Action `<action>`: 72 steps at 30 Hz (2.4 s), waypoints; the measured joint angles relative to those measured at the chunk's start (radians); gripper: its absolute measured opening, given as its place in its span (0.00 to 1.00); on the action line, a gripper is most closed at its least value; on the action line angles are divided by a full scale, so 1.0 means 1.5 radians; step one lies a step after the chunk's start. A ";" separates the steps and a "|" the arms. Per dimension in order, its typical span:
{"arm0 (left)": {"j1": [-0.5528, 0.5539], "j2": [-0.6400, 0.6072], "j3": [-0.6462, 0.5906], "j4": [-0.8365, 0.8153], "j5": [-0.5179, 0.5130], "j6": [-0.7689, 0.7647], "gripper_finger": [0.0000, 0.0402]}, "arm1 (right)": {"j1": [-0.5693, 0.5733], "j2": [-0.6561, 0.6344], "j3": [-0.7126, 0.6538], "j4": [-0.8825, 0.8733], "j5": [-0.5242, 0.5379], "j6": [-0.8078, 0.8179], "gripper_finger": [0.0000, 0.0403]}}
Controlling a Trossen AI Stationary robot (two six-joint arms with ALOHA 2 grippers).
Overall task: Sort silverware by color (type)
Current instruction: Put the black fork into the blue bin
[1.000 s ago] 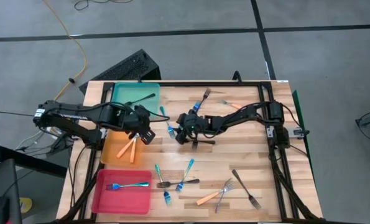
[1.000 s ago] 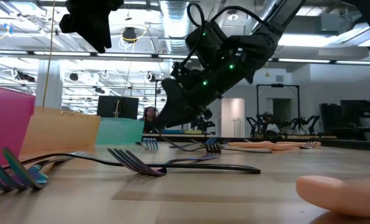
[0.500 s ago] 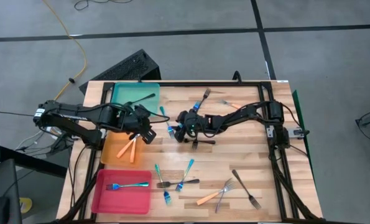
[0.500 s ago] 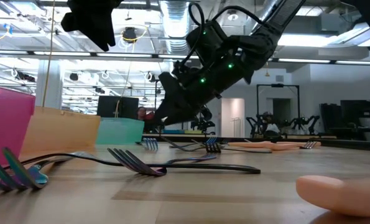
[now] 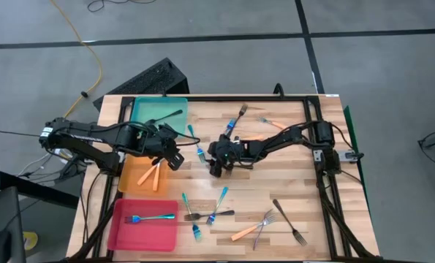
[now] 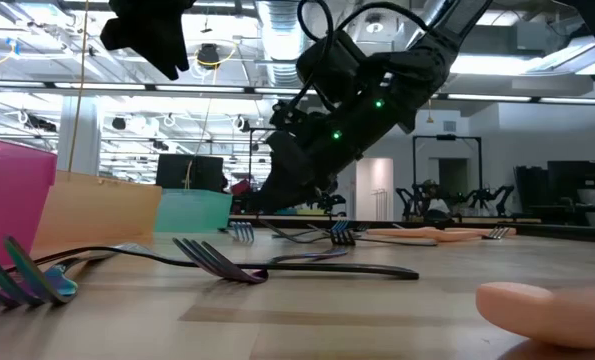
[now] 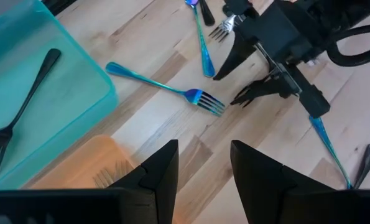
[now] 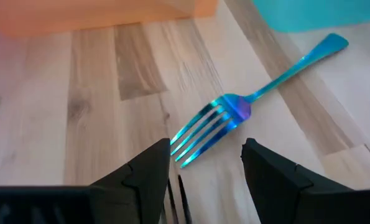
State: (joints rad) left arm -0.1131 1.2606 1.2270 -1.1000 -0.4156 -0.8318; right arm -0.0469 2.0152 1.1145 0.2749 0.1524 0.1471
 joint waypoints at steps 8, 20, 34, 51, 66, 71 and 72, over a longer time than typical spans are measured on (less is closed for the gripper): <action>0.000 0.000 0.000 0.000 0.000 0.002 0.32 | 0.010 -0.004 -0.002 -0.046 -0.011 -0.052 0.55; 0.000 0.000 0.000 0.000 -0.012 0.013 0.32 | 0.026 -0.002 -0.061 -0.052 -0.010 -0.044 0.55; 0.000 0.001 -0.025 0.007 -0.038 0.005 0.32 | 0.025 -0.044 -0.064 -0.032 -0.019 -0.105 0.55; 0.001 0.001 -0.044 0.052 -0.037 0.042 0.32 | 0.018 -0.228 -0.053 -0.368 0.013 -0.230 0.55; 0.001 0.001 -0.044 0.089 -0.064 0.075 0.32 | -0.012 -0.120 -0.104 -0.296 -0.006 -0.255 0.55; 0.001 0.001 -0.044 0.089 -0.066 0.075 0.32 | -0.009 -0.103 -0.105 -0.303 -0.010 -0.250 0.47; 0.001 0.001 -0.044 0.090 -0.067 0.075 0.32 | -0.009 -0.103 -0.105 -0.302 -0.010 -0.243 0.44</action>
State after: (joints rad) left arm -0.1123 1.2613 1.1610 -0.9654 -0.5165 -0.7189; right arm -0.0601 1.8606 0.9573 -0.1785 0.1369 -0.2172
